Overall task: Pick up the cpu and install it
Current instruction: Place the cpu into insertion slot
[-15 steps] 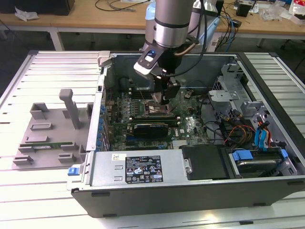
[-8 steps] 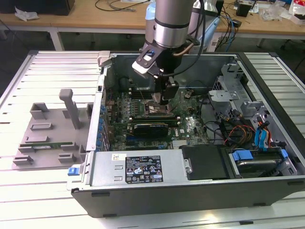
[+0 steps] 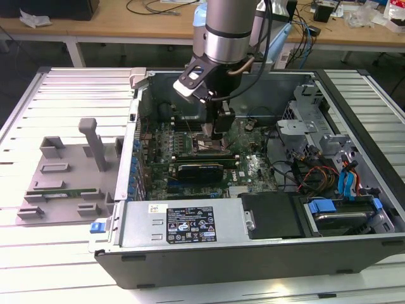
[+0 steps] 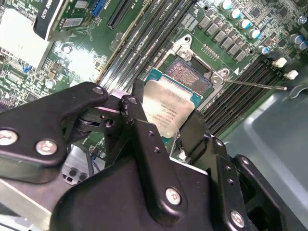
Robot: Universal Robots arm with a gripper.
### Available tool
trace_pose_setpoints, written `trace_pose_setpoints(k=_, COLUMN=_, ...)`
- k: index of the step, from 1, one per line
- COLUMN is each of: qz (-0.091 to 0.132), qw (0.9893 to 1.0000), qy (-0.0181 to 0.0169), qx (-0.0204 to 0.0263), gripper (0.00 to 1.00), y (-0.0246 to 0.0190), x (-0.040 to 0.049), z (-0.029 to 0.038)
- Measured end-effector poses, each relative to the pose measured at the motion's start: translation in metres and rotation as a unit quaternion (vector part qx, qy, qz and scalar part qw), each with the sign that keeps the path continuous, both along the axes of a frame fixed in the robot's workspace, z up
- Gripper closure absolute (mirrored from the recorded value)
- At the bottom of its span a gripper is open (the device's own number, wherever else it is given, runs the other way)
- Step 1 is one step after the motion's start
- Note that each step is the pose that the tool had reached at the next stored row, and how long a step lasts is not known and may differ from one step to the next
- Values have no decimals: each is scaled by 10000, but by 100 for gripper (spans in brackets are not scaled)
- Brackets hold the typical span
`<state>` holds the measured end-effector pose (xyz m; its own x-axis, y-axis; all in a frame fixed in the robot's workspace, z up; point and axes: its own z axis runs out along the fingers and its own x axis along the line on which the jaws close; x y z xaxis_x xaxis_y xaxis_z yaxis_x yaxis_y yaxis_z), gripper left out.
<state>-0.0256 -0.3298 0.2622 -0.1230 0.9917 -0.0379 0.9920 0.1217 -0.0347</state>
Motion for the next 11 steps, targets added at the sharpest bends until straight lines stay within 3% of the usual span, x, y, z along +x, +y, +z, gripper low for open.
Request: trace_pose_setpoints(k=11, qz=-428, qw=9991, qy=0, qx=-14, gripper=45, y=0, x=0, z=-7)
